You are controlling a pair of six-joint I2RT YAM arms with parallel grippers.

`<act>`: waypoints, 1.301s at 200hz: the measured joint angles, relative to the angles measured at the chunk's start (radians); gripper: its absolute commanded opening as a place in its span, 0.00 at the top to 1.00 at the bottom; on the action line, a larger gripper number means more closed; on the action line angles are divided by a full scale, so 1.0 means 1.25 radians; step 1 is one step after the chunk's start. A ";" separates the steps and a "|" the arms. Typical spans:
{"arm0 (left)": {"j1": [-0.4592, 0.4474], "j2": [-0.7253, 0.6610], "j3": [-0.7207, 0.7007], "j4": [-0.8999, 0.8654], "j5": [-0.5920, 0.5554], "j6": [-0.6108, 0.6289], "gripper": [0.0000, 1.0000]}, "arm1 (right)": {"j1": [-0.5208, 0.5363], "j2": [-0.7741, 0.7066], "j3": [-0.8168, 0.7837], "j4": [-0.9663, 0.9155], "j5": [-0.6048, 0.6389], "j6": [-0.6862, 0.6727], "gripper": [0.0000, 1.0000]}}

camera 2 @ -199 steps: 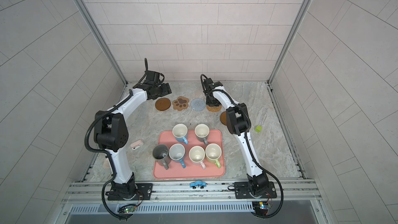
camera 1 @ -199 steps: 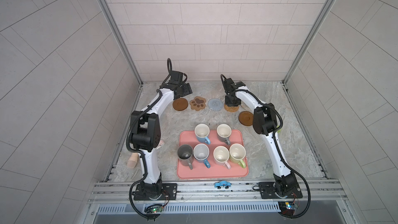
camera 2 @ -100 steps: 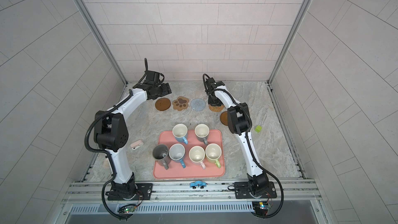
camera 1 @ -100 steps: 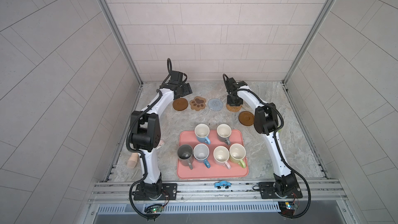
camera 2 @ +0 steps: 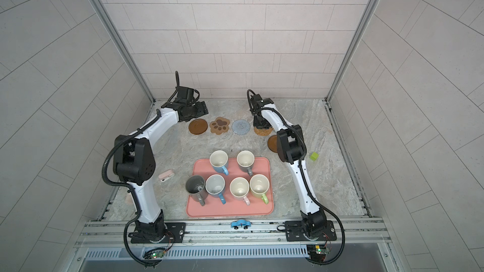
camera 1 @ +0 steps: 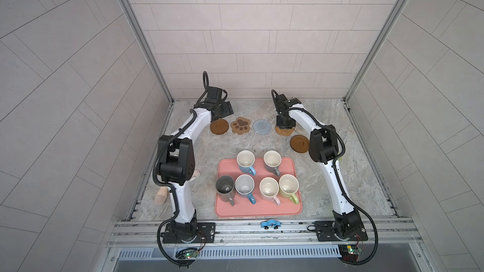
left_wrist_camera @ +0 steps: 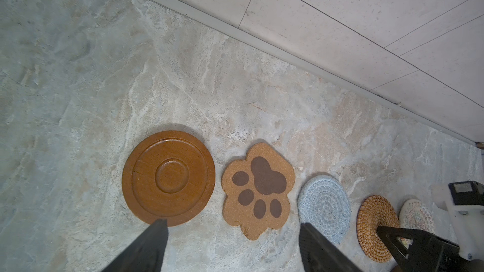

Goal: Place cups on coasters
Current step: Move the coaster to the top-center of the table.

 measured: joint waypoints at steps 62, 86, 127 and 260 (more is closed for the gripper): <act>0.000 0.000 0.000 0.008 0.000 0.000 0.14 | 0.000 0.000 0.000 0.000 -0.010 0.000 0.73; 0.000 0.000 0.000 0.009 0.000 0.000 0.14 | 0.000 0.000 0.002 -0.001 -0.012 0.000 0.73; 0.002 0.000 0.000 0.010 0.001 0.000 0.14 | 0.000 0.001 0.006 -0.009 -0.018 0.000 0.73; 0.004 0.000 0.000 0.011 0.004 0.000 0.14 | 0.005 0.002 0.009 -0.012 -0.045 0.027 0.73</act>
